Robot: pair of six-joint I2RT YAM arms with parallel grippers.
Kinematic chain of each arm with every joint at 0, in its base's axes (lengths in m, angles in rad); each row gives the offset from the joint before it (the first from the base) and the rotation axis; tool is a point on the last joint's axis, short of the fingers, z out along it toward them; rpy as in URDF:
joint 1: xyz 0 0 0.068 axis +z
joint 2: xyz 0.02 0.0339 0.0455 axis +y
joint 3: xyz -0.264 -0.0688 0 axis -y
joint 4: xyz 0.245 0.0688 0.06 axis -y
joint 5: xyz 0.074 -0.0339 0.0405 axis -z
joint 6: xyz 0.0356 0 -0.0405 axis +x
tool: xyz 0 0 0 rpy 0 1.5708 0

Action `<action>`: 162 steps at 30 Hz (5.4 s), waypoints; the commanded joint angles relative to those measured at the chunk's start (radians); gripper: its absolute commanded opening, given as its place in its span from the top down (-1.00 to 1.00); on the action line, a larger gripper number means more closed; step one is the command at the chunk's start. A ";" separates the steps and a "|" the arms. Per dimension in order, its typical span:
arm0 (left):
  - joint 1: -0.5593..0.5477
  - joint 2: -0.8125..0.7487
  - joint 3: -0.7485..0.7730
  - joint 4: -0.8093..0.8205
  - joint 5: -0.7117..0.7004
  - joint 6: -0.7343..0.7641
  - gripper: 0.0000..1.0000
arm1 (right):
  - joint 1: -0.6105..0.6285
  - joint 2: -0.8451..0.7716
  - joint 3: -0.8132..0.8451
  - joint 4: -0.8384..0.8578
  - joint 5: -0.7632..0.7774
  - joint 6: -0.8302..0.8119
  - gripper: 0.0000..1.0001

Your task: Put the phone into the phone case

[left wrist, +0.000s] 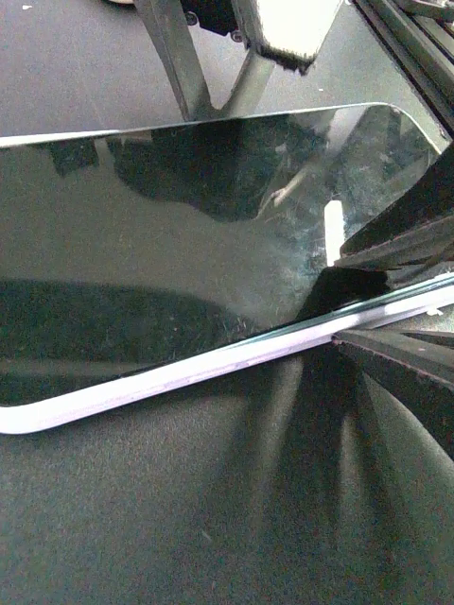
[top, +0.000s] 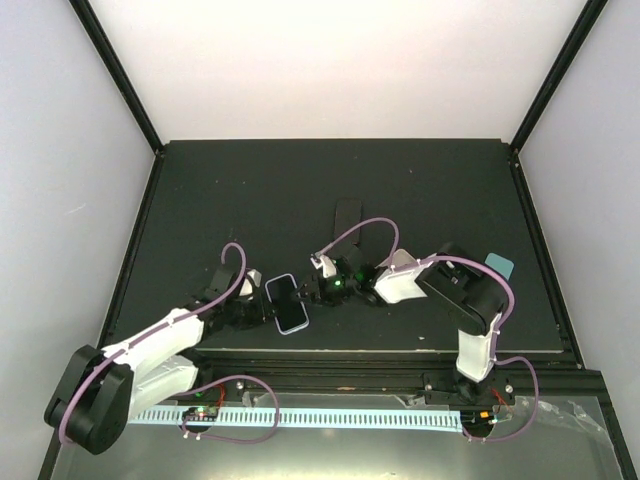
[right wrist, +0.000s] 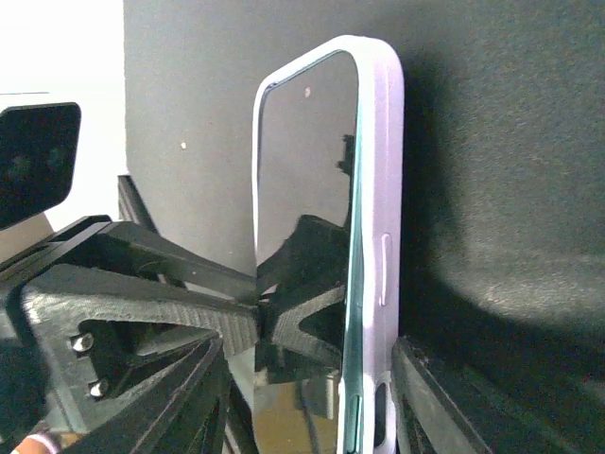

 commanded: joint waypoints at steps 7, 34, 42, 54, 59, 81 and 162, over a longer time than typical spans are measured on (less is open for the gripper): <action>0.001 -0.085 0.005 -0.061 -0.031 -0.002 0.60 | 0.011 -0.011 -0.076 0.382 -0.151 0.229 0.05; 0.002 -0.082 0.030 -0.074 -0.026 0.023 0.56 | 0.040 -0.030 -0.037 0.210 -0.068 0.159 0.17; 0.004 -0.076 0.010 -0.050 -0.024 0.019 0.47 | 0.039 -0.103 -0.007 -0.106 0.153 -0.029 0.18; 0.014 0.014 0.006 -0.010 -0.020 0.023 0.66 | 0.078 0.020 0.038 -0.105 0.124 -0.020 0.06; 0.018 0.013 0.000 -0.018 -0.018 0.024 0.76 | 0.074 0.045 0.022 0.072 0.015 0.061 0.06; 0.056 -0.084 -0.021 -0.145 -0.031 0.035 0.59 | 0.085 0.053 -0.024 0.442 -0.114 0.266 0.07; 0.107 -0.105 0.121 0.352 0.399 -0.202 0.97 | -0.091 -0.350 -0.312 0.473 -0.126 0.335 0.52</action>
